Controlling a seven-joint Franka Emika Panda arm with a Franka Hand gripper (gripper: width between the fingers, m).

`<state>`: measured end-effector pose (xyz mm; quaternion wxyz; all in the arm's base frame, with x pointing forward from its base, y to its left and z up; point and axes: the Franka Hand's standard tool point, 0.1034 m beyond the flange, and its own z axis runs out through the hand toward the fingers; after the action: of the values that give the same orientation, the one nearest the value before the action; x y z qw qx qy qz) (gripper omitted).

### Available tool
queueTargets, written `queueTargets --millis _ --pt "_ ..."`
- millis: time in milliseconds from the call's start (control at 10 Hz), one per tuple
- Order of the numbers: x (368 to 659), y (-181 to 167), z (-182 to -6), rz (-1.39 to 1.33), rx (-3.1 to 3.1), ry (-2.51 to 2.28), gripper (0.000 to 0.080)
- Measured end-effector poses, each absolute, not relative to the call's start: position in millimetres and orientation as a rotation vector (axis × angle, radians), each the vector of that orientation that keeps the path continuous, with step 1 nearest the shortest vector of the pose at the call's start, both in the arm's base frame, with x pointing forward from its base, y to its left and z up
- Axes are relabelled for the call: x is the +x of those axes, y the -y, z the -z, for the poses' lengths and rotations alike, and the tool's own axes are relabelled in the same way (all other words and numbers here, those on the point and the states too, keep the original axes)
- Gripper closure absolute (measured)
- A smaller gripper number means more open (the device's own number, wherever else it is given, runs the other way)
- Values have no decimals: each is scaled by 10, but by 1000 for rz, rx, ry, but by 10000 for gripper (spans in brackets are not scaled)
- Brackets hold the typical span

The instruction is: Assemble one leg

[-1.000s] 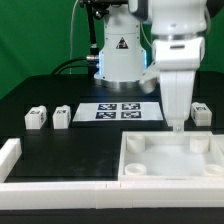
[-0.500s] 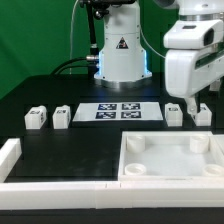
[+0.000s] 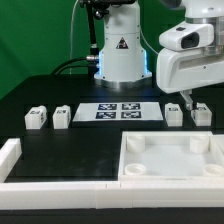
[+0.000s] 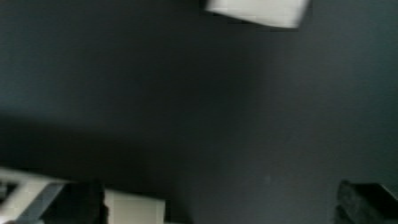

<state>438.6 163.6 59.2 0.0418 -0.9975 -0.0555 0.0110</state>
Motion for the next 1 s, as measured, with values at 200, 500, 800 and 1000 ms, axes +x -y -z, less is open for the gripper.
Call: queueTargets --millis 200,500,800,1000 --pt "4360 -1662 -573 -39 -3053 115 150" --pt "4270 -1617 -567 -255 -3066 125 150" --pt "4066 -1584 -485 -826 -2986 13 150" --pt "4092 -1636 -509 -1116 -2896 -3 150"
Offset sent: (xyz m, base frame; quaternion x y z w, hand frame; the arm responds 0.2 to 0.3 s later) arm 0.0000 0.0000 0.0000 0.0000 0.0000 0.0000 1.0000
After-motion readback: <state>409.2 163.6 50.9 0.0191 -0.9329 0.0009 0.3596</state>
